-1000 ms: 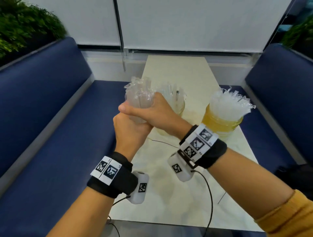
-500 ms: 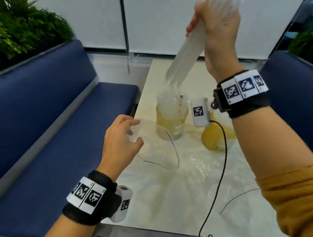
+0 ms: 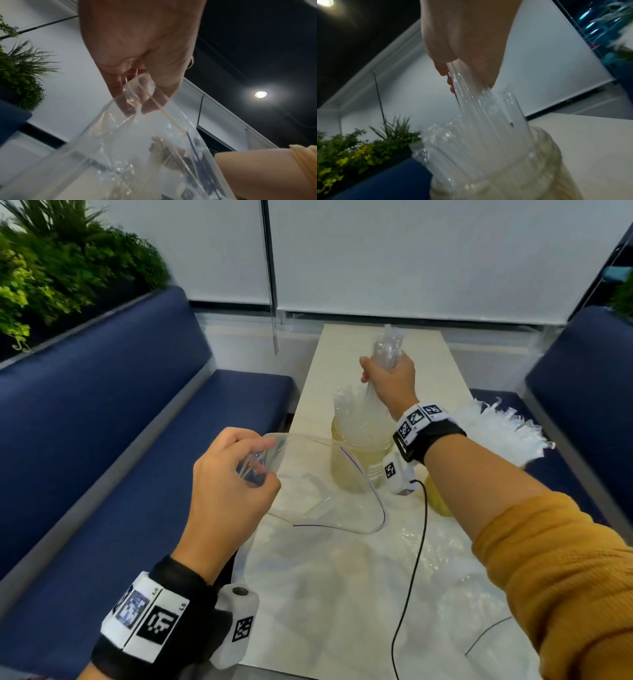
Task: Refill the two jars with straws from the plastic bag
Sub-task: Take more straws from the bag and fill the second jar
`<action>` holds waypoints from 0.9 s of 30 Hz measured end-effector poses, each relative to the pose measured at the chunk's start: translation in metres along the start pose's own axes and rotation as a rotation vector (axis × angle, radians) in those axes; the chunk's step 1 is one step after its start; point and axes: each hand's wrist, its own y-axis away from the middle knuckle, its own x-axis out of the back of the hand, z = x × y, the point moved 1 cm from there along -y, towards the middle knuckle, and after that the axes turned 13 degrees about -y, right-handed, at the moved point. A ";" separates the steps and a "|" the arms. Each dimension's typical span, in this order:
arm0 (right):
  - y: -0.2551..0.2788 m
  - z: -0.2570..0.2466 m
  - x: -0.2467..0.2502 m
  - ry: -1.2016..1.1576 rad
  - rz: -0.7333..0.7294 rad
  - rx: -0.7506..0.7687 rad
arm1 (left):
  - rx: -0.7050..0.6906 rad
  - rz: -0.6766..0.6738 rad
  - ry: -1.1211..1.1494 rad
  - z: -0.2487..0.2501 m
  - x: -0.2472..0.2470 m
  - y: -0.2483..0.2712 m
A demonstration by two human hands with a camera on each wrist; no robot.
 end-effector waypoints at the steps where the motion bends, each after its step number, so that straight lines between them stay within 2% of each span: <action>1: 0.001 0.005 0.001 -0.001 0.021 -0.015 | 0.002 0.002 0.007 0.001 0.000 0.000; 3: 0.003 0.011 0.004 0.017 0.043 -0.040 | 0.003 0.004 0.013 0.002 0.000 -0.001; 7: 0.003 0.018 0.006 0.177 -0.019 -0.122 | -0.007 0.002 0.044 0.008 -0.003 -0.002; 10: 0.006 0.013 0.002 0.203 0.011 -0.119 | -0.013 0.006 0.056 0.010 -0.003 -0.003; 12: 0.010 0.007 0.000 0.184 0.048 -0.036 | -0.009 0.004 0.061 0.008 -0.001 -0.004; 16: 0.002 -0.009 0.005 0.174 0.045 0.330 | -0.002 0.009 0.039 0.003 0.002 -0.005; 18: -0.007 -0.015 0.005 0.274 -0.006 0.480 | 0.004 0.010 0.038 0.003 0.001 -0.006; 19: -0.010 -0.015 0.005 0.390 -0.076 0.528 | 0.007 0.008 0.039 0.003 0.001 -0.006; 21: -0.009 -0.001 0.008 0.672 -0.277 0.530 | 0.007 0.002 0.043 0.004 -0.001 -0.007; 23: -0.001 0.021 0.011 0.867 -0.452 0.344 | -0.001 0.000 0.048 0.004 -0.001 -0.008; 24: 0.003 0.025 0.011 0.913 -0.464 0.288 | -0.010 0.001 0.045 0.004 -0.001 -0.009; 25: 0.004 0.020 0.010 0.919 -0.424 0.298 | -0.019 0.004 0.039 0.003 -0.002 -0.010; 27: 0.000 0.004 0.005 0.809 -0.234 0.468 | -0.030 -0.002 0.027 0.003 -0.002 -0.013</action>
